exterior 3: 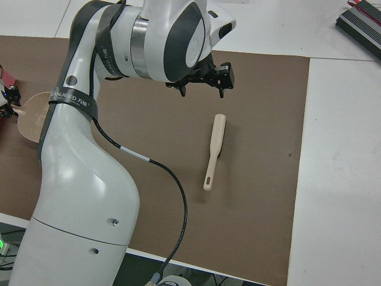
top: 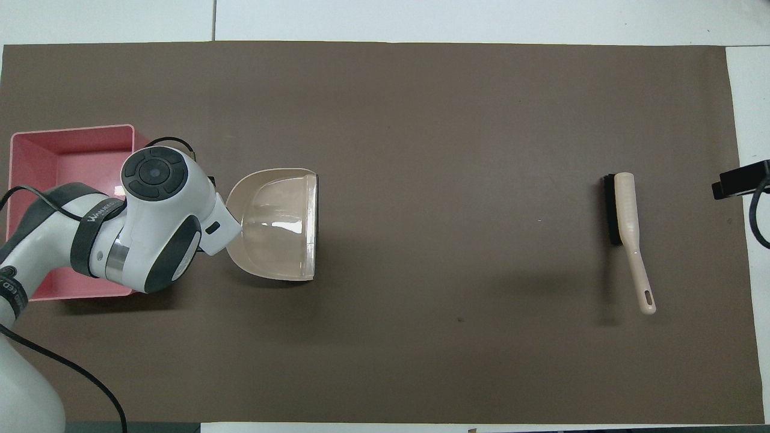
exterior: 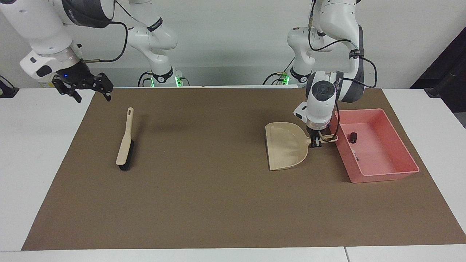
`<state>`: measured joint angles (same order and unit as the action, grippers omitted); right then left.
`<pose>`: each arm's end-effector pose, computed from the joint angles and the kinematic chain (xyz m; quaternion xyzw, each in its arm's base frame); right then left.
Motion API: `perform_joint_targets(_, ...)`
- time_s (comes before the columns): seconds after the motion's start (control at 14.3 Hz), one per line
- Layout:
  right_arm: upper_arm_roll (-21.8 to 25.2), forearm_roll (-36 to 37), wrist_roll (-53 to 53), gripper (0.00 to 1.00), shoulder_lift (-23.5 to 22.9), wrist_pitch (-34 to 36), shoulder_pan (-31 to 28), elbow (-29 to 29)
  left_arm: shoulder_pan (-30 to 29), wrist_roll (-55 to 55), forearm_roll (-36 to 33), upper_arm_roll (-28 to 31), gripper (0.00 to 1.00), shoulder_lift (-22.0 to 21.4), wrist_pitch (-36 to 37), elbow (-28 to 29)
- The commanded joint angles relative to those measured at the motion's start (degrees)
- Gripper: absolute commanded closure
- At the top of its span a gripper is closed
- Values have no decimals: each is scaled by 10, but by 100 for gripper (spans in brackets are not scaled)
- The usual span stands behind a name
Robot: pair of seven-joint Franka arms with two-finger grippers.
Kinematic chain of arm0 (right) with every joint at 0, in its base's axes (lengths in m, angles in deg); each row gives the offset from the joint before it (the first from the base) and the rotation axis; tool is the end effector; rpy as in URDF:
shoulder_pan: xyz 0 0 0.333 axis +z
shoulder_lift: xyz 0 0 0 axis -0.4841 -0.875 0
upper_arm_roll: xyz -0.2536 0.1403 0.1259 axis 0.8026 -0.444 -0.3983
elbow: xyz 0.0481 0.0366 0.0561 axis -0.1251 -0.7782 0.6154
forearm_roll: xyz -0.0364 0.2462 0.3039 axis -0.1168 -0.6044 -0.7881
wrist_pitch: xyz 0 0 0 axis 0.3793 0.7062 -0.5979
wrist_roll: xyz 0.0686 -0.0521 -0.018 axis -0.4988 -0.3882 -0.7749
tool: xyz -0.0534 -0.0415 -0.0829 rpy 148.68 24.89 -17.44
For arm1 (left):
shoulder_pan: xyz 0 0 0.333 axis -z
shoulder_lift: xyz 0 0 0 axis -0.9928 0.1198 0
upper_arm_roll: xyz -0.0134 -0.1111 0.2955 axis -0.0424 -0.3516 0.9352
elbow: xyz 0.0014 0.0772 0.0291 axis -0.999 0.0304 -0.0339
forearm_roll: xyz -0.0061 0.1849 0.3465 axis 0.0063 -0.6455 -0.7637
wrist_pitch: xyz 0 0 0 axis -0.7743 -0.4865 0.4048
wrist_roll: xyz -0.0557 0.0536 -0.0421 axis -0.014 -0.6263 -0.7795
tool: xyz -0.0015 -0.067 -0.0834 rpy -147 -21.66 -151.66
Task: Clean e-waste and dump in bin
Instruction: 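Lower the dustpan back onto the table while the right gripper releases the brush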
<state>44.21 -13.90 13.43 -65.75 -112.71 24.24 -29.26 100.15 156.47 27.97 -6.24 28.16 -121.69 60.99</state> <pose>0.5414 -0.0671 0.6279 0.9995 0.0224 -0.0180 0.0088 0.5267 -0.1587 0.3424 -0.6609 0.7426 0.0870 0.0644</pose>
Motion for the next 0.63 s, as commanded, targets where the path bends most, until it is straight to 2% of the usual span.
perform_joint_targets(0.0,-2,-2,6,0,-35,23,-5,52,13,3,12,7,56,8,-13,4)
perform_joint_targets(0.07,-2,-3,6,0,-36,26,-4,47,13,2,12,7,35,4,-8,3)
perform_joint_targets(0.14,-3,-3,7,0,-34,27,-4,36,12,1,12,7,26,-1,-6,-3)
perform_joint_targets(0.35,1,-5,7,0,-33,32,-1,29,12,-9,12,9,15,-21,27,-18)
perform_joint_targets(0.42,6,-6,7,0,-35,36,12,30,8,-31,12,9,5,-32,40,-23)
perform_joint_targets(0.56,24,-3,7,0,-34,44,31,29,-1,-100,12,11,2,-58,65,-24)
